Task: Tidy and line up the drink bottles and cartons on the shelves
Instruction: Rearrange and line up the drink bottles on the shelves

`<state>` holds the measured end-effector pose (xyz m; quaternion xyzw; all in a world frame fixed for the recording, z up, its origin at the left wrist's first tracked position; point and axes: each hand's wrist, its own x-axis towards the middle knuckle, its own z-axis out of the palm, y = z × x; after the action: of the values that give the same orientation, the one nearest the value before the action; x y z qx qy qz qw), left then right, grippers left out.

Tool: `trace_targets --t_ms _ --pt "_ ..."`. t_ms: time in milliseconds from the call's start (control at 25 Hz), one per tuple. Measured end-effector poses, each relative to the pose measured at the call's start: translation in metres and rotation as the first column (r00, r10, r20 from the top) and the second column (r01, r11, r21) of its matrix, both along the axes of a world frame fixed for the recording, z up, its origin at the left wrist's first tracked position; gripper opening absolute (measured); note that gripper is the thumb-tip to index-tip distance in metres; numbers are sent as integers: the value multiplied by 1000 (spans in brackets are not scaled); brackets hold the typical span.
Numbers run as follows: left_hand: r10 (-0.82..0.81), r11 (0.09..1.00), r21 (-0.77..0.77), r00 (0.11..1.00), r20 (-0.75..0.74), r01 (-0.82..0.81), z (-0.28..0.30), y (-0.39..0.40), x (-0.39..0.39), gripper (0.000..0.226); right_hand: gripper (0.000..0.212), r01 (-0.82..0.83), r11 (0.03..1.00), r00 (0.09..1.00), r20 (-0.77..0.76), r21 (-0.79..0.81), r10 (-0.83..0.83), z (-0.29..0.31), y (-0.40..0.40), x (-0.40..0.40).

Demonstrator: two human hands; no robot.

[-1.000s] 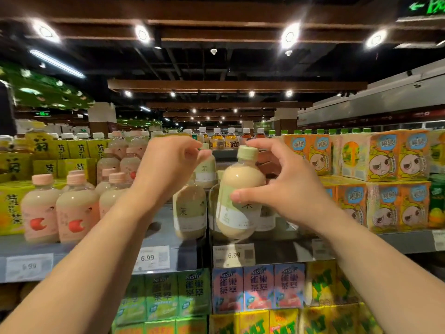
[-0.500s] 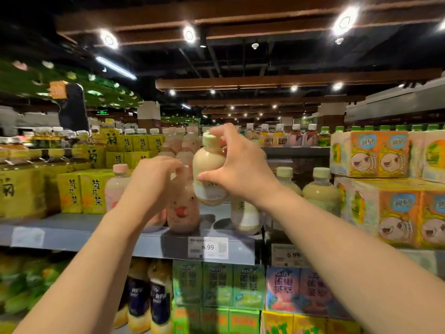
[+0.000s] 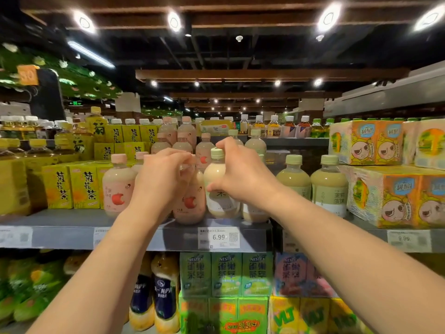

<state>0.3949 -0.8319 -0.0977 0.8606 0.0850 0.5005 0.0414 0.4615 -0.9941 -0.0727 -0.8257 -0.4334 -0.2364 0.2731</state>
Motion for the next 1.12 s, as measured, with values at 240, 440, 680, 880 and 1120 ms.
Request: trace_targets --t_ms 240,440,680,880,1120 --pt "-46 998 -37 999 7 46 -4 5 1 26 96 106 992 994 -34 -71 -109 -5 6 -4" --pt "-51 998 -39 999 1 51 -5 9 2 30 85 186 963 982 66 -197 -176 2 11 -11" --pt "-50 998 -39 999 -8 50 -9 6 -2 34 45 290 899 926 334 -329 -176 7 10 -14" --pt "-66 994 -91 998 -4 65 -24 -17 -8 42 38 256 910 920 370 -327 -126 -1 -2 -11" --pt "-239 970 3 958 158 242 -29 -63 -6 38 45 135 988 962 247 -75 -113 -6 -52 -15"
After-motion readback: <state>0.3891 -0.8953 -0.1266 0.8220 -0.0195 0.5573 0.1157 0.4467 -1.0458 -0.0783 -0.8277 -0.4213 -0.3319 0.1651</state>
